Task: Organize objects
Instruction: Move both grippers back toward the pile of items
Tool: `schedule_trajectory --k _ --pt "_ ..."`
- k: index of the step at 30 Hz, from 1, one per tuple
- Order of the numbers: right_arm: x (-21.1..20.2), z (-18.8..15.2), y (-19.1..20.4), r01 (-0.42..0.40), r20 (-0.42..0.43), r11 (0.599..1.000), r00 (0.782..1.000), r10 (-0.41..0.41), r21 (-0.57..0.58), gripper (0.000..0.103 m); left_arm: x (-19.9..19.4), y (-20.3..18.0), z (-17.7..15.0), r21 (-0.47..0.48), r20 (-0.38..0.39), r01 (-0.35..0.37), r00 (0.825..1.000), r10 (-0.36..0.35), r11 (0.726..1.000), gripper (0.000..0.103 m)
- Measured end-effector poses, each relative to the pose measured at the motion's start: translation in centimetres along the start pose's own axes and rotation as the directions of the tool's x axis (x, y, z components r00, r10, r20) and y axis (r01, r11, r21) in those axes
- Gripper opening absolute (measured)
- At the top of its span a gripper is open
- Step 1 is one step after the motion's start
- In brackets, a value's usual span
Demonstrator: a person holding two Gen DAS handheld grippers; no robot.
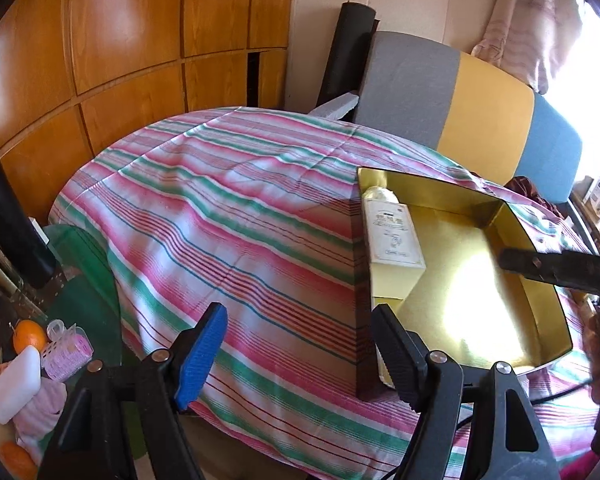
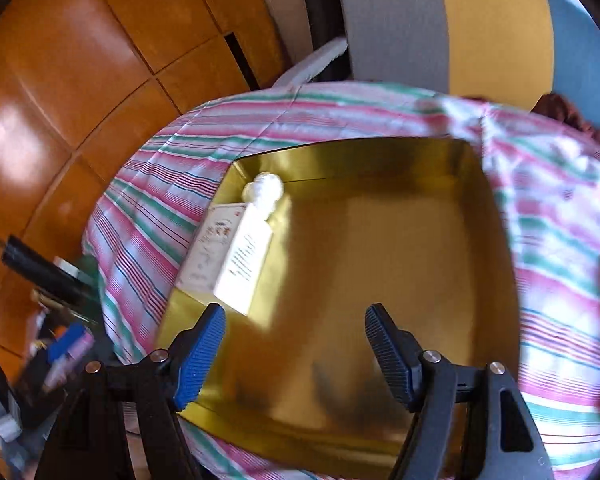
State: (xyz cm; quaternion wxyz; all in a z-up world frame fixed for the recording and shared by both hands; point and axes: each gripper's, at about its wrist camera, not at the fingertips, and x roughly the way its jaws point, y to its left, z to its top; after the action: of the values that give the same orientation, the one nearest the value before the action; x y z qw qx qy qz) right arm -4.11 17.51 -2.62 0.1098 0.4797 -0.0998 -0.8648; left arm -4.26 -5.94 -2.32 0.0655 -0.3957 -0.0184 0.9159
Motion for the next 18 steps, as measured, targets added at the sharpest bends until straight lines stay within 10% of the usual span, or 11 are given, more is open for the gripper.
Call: schedule_trajectory --k 18 --pt "-11.3 -6.0 -11.6 0.276 0.14 0.955 0.947 -0.289 0.106 0.083 -2.1 -6.9 1.1 0.161 0.047 0.084 0.995 -0.093 0.983 0.084"
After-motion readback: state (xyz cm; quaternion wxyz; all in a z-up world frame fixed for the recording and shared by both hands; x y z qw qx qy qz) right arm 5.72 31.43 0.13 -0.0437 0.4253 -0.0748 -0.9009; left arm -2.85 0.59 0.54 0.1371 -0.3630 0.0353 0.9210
